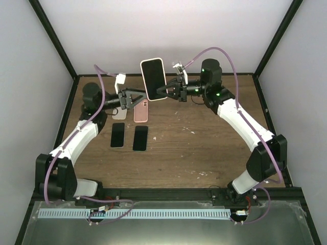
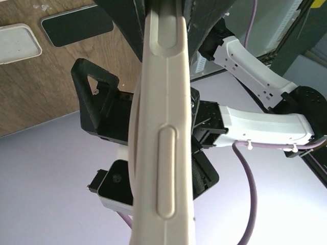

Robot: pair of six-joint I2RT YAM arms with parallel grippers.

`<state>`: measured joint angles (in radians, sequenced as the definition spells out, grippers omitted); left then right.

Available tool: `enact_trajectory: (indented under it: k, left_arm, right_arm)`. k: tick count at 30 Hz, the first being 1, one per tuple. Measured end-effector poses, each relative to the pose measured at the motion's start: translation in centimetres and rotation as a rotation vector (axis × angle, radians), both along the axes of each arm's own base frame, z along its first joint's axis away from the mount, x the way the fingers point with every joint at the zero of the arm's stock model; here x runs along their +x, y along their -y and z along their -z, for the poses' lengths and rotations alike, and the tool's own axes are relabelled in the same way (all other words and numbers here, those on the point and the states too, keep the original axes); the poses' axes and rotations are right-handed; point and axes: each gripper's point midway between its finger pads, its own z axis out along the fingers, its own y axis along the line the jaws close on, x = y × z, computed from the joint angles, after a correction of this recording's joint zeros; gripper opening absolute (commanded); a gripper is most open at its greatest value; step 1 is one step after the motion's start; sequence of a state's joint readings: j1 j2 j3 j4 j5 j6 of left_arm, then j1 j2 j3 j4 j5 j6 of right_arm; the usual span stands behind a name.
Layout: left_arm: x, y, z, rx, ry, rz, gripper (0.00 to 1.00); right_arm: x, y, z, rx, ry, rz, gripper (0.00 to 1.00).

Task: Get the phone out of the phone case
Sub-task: Adjust the phone.

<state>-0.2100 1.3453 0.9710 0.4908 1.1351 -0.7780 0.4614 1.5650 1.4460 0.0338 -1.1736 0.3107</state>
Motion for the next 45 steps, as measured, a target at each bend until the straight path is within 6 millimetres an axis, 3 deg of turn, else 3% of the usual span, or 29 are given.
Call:
enact_trajectory:
  k: [10, 18, 23, 29, 34, 37, 45]
  left_arm:
    - [-0.4, -0.2, -1.3, -0.086, 0.004, 0.015, 0.70]
    - [-1.3, 0.4, -2.6, -0.116, 0.054, 0.038, 0.65]
    - [-1.4, 1.4, -2.0, -0.107, 0.042, 0.059, 0.53]
    - [-0.7, 2.1, -0.8, -0.088, 0.013, 0.058, 0.35]
    - [-0.9, 2.7, -0.4, -0.076, 0.013, 0.070, 0.12]
    - [-0.9, 2.7, -0.1, -0.069, 0.015, 0.071, 0.00]
    - [-1.7, 2.9, 1.7, -0.014, -0.015, 0.125, 0.00]
  right_arm:
    - [0.4, 0.3, 0.0, 0.016, -0.052, 0.012, 0.01]
    - [1.7, 0.2, 1.8, 0.009, -0.148, 0.042, 0.01]
    - [1.9, 0.1, 3.2, 0.006, -0.219, 0.045, 0.01]
    - [1.9, 0.1, 3.2, 0.017, -0.249, 0.043, 0.01]
    - [2.0, 0.1, 2.9, 0.033, -0.257, 0.040, 0.01]
    - [2.0, 0.0, 2.8, 0.038, -0.263, 0.033, 0.08]
    - [2.1, 0.3, 3.5, 0.020, -0.219, 0.037, 0.48]
